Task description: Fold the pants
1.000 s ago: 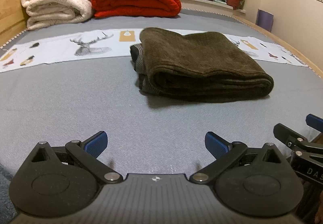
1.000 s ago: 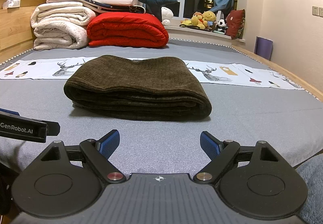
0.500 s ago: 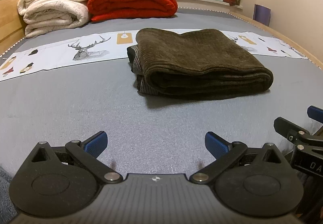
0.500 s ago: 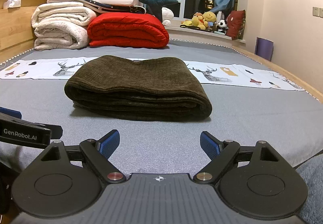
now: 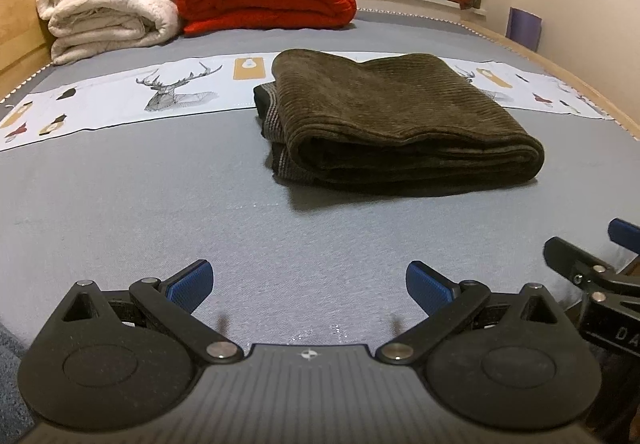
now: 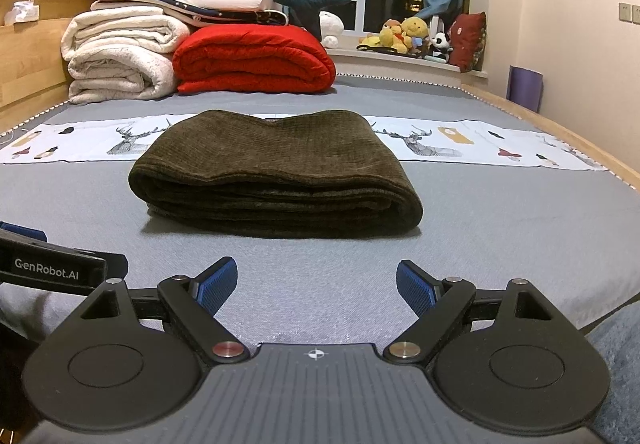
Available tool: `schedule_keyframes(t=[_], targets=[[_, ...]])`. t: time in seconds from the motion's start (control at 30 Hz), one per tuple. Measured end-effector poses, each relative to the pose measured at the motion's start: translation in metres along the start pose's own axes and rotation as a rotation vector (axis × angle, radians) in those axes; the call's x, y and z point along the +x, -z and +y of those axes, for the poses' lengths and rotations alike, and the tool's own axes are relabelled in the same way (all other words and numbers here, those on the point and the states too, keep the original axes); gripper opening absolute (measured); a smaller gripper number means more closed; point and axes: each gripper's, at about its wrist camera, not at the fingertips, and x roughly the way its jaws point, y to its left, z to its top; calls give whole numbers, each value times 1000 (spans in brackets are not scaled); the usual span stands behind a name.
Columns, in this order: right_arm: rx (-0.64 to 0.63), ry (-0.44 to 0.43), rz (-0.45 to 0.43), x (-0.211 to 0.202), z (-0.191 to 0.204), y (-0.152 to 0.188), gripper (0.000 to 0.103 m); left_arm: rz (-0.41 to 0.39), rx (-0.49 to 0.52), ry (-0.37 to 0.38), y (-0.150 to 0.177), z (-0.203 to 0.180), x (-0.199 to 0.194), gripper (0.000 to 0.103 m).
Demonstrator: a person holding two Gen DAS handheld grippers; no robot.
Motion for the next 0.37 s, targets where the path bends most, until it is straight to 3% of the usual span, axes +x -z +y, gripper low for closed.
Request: schedule_keyframes(t=[0.37], targets=[[0,-3,4,0,-1,1,88,3,-26,10,-1,0,0,103]])
